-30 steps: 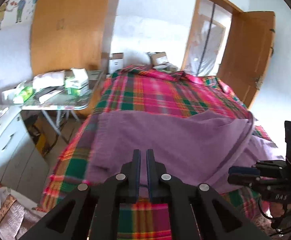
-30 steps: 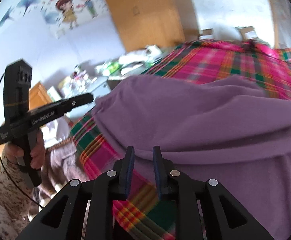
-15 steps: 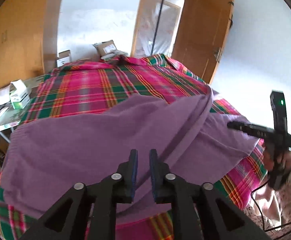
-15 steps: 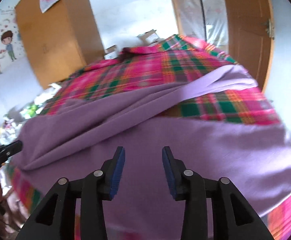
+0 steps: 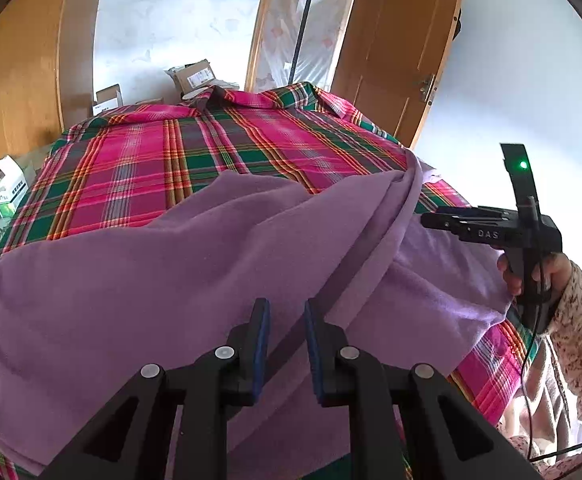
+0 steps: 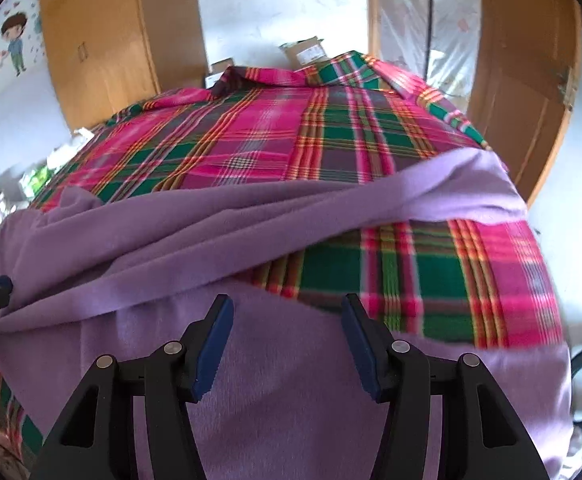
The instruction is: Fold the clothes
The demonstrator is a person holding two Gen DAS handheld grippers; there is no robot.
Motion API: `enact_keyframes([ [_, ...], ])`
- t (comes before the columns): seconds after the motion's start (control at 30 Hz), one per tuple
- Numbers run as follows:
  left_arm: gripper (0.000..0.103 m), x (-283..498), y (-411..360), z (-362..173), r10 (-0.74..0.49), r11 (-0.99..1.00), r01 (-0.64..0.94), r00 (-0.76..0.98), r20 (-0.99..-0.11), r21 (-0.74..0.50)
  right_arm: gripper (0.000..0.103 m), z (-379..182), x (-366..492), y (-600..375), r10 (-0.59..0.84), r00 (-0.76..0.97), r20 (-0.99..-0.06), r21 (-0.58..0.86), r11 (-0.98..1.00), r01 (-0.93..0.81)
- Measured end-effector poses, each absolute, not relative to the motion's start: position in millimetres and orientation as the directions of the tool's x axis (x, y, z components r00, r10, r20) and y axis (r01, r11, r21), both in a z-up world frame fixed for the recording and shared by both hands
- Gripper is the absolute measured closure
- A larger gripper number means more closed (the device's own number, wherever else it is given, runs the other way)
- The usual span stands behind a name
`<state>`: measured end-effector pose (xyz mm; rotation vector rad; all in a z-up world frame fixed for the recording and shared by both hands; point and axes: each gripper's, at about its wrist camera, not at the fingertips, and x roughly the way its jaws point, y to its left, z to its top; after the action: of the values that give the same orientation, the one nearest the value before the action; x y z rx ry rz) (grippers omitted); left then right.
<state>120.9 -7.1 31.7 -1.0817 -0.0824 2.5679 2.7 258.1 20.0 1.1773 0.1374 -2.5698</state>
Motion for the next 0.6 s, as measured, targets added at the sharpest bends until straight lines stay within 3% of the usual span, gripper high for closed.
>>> enact_keyframes([
  [0.23, 0.085, 117.0, 4.4, 29.3, 0.366, -0.924, -0.332, -0.623, -0.691, -0.190, 0.045, 14.9, -5.3, 248.7, -0.279, -0.551, -0.786, 0.033, -0.910, 0.413],
  [0.3, 0.085, 114.8, 5.6, 28.8, 0.370, -0.922, -0.333, -0.620, -0.692, -0.196, 0.055, 15.1, -4.0, 247.6, -0.290, -0.547, -0.785, 0.030, -0.900, 0.435],
  [0.37, 0.085, 112.6, 6.5, 27.7, 0.373, -0.921, -0.333, -0.615, -0.695, -0.200, 0.086, 15.6, -3.0, 248.2, -0.326, -0.533, -0.781, 0.063, -0.890, 0.451],
  [0.43, 0.085, 110.4, 7.0, 26.1, 0.375, -0.921, -0.333, -0.609, -0.699, -0.204, 0.096, 16.5, -1.8, 246.7, -0.329, -0.533, -0.780, 0.063, -0.888, 0.456],
  [0.6, 0.085, 107.7, 4.4, 22.3, 0.375, -0.921, -0.329, -0.602, -0.705, -0.210, 0.099, 22.1, -5.2, 245.4, -0.281, -0.585, -0.761, 0.027, -0.914, 0.404],
])
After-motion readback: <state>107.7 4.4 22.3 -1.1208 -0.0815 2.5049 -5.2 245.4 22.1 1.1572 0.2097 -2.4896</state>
